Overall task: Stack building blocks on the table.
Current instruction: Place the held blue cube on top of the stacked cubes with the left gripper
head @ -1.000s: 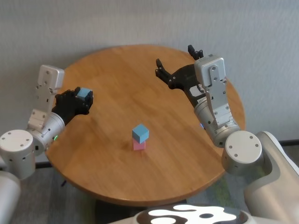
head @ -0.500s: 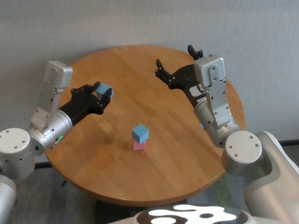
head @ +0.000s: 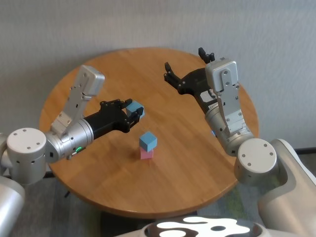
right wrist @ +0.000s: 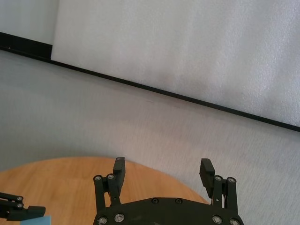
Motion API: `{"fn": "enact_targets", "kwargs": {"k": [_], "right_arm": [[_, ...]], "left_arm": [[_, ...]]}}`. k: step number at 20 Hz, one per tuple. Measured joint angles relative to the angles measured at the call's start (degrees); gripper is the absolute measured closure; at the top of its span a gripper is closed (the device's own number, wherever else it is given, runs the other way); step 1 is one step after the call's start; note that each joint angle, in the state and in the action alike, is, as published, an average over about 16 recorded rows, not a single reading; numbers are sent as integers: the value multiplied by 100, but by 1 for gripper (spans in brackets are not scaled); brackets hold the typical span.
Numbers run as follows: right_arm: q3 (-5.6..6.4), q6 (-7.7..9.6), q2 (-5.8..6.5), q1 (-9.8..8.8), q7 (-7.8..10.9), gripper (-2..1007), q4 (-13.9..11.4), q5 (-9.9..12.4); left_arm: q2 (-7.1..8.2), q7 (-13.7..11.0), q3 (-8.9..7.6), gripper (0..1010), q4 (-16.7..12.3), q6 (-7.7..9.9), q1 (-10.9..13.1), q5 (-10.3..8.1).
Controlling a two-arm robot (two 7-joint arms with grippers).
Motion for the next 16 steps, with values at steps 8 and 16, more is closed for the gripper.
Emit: {"fn": "enact_targets", "kwargs": {"k": [8,16], "right_arm": [[0,0,0,0,0,0,0,0],[0,0,0,0,0,0,0,0]], "left_arm": [[131,-62,228,609,-221,275,0,-33],[280,-64,405,609,-491,374,61,-33]]}}
